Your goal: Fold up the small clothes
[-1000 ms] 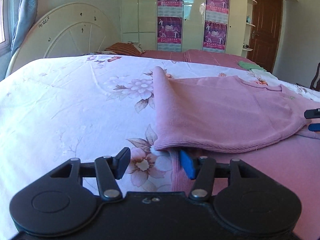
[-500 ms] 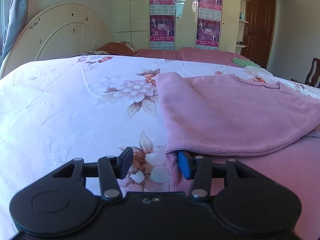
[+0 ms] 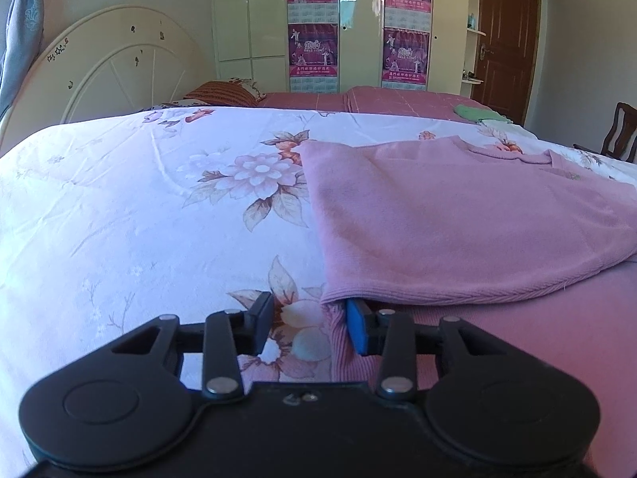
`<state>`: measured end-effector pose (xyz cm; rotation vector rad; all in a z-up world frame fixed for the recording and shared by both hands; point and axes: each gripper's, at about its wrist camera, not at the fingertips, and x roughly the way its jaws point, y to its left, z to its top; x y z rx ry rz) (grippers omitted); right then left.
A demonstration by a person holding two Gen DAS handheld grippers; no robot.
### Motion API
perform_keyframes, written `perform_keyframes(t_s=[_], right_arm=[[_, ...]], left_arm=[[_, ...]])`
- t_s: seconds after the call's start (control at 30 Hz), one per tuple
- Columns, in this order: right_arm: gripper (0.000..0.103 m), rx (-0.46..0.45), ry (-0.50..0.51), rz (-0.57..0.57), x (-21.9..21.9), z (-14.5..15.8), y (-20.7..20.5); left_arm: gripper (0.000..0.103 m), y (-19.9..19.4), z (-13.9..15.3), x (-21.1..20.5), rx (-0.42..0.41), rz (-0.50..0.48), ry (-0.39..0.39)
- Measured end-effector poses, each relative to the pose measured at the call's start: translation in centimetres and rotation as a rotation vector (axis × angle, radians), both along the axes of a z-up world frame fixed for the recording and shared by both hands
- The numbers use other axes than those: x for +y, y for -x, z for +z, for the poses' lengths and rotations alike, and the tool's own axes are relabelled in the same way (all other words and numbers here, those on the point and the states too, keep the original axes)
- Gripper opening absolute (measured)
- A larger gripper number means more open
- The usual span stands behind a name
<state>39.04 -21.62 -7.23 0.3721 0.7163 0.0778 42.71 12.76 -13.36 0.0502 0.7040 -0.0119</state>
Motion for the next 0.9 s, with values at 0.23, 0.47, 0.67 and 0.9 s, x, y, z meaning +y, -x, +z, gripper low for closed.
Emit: perform_keyframes(t_s=[0.23,0.47,0.67,0.9], right_arm=[[0.004,0.023,-0.012,0.000,0.1,-0.7,0.3],[0.005,0.057,-0.003,-0.020,-0.6,-0.9,0.6],[0.004,-0.032,0.041,0.033,0.9,2.0,0.9],[0.003,0.038,0.040,0.129,3.1,-1.1,-0.7]], left_arm=[[0.040,0.0,0.2,0.0,0.004,-0.001,-0.001],[0.071,1.3,1.6,1.1,0.004,-0.058,-0.007],[0.058,-0.9,4.0,-2.1,-0.068,-0.140,0.075],[0.062,-2.7,0.4,-3.1,0.031,-0.171,0.051]])
